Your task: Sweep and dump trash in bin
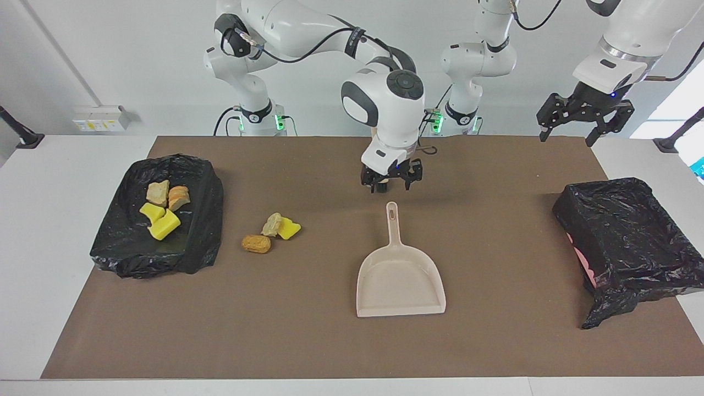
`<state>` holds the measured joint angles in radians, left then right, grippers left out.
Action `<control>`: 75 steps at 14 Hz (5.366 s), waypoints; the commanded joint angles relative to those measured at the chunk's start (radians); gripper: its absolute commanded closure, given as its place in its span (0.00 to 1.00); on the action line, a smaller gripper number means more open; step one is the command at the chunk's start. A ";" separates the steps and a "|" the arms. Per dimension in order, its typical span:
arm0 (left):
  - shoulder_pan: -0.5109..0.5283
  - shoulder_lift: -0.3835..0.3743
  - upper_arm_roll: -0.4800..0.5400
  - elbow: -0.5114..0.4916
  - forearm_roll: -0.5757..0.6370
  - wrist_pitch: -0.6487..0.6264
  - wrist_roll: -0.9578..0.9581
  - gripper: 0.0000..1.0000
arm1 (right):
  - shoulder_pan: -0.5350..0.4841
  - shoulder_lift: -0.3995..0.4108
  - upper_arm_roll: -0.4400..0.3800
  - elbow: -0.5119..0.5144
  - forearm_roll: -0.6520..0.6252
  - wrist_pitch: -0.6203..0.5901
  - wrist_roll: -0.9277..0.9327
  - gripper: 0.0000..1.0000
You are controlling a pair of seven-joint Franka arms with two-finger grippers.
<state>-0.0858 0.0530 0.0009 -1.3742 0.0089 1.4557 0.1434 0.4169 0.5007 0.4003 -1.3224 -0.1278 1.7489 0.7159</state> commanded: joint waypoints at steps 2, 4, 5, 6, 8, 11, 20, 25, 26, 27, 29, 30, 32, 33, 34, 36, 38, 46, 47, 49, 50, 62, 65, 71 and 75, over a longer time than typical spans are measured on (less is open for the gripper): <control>0.015 -0.004 -0.012 0.010 0.005 -0.020 0.010 0.00 | 0.034 -0.213 0.003 -0.326 0.126 0.040 0.042 0.00; 0.015 -0.005 -0.012 0.010 0.003 -0.027 -0.001 0.00 | 0.057 -0.299 0.003 -0.478 0.228 0.095 0.068 0.00; 0.000 -0.008 -0.016 0.009 0.003 -0.037 -0.010 0.00 | 0.059 -0.357 0.003 -0.589 0.281 0.163 0.060 0.00; -0.002 -0.012 -0.024 0.006 0.005 -0.044 -0.010 0.00 | 0.065 -0.426 0.003 -0.726 0.327 0.258 0.048 0.00; -0.002 -0.024 -0.025 -0.012 0.002 -0.046 -0.022 0.00 | 0.152 -0.496 0.005 -0.916 0.375 0.426 0.053 0.00; -0.015 -0.024 -0.030 -0.013 0.002 -0.047 -0.021 0.00 | 0.210 -0.527 0.005 -1.002 0.398 0.479 0.068 0.00; -0.149 -0.018 -0.033 -0.207 -0.007 0.288 -0.166 0.00 | 0.255 -0.577 0.005 -1.080 0.435 0.541 0.063 0.08; -0.271 0.100 -0.033 -0.238 -0.007 0.443 -0.263 0.00 | 0.247 -0.515 0.003 -1.046 0.433 0.607 0.046 0.23; -0.290 0.135 -0.033 -0.238 -0.006 0.480 -0.292 0.00 | 0.249 -0.511 0.002 -1.035 0.430 0.604 0.046 0.37; -0.314 0.172 -0.033 -0.237 -0.006 0.518 -0.313 0.00 | 0.249 -0.508 0.002 -1.032 0.416 0.601 0.045 0.64; -0.374 0.256 -0.033 -0.238 -0.006 0.610 -0.394 0.00 | 0.249 -0.505 -0.001 -1.026 0.410 0.592 0.046 1.00; -0.390 0.284 -0.033 -0.240 -0.006 0.636 -0.407 0.00 | 0.246 -0.502 -0.003 -1.020 0.403 0.587 0.048 1.00; -0.425 0.312 -0.033 -0.302 -0.006 0.689 -0.410 0.00 | 0.241 -0.498 -0.006 -1.003 0.390 0.554 0.059 1.00; -0.427 0.303 -0.033 -0.363 -0.006 0.731 -0.413 0.00 | 0.234 -0.498 -0.008 -0.997 0.373 0.535 0.065 1.00; -0.437 0.285 -0.033 -0.409 -0.006 0.768 -0.418 0.00 | 0.221 -0.508 -0.008 -0.995 0.366 0.525 0.069 1.00; -0.450 0.288 -0.033 -0.427 -0.006 0.775 -0.444 0.00 | 0.212 -0.542 -0.014 -0.986 0.360 0.483 0.097 1.00; -0.460 0.291 -0.033 -0.433 -0.006 0.779 -0.481 0.00 | 0.142 -0.617 -0.014 -0.991 0.330 0.401 0.091 1.00; -0.462 0.288 -0.033 -0.422 -0.003 0.713 -0.470 1.00 | -0.104 -0.791 -0.014 -1.003 0.196 0.115 -0.092 1.00; -0.459 0.286 -0.032 -0.416 -0.001 0.715 -0.469 1.00 | -0.121 -0.789 -0.014 -1.003 0.154 0.103 -0.095 1.00; -0.445 0.257 -0.027 -0.413 0.006 0.706 -0.446 1.00 | -0.177 -0.786 -0.012 -1.006 0.070 0.090 -0.127 1.00; -0.445 0.240 -0.021 -0.413 0.006 0.675 -0.405 1.00 | -0.212 -0.783 -0.012 -1.009 0.048 0.089 -0.168 1.00; -0.370 0.085 -0.002 -0.598 0.190 0.593 0.472 1.00 | -0.584 -0.616 -0.009 -1.045 -0.248 0.294 -0.544 1.00; -0.384 0.057 -0.007 -0.663 0.201 0.623 0.501 1.00 | -0.566 -0.573 0.002 -1.032 -0.220 0.307 -0.492 1.00; -0.440 0.004 -0.006 -0.756 0.200 0.672 0.512 1.00 | -0.413 -0.539 0.005 -0.986 0.166 0.308 -0.527 1.00; -0.450 -0.034 -0.009 -0.824 0.201 0.692 0.518 1.00 | -0.372 -0.495 0.005 -0.916 0.348 0.302 -0.498 1.00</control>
<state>-0.5202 0.0769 -0.0193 -2.1187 0.1871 2.1089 0.6463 0.0398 -0.0387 0.4045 -2.2914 0.1442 2.0591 0.2081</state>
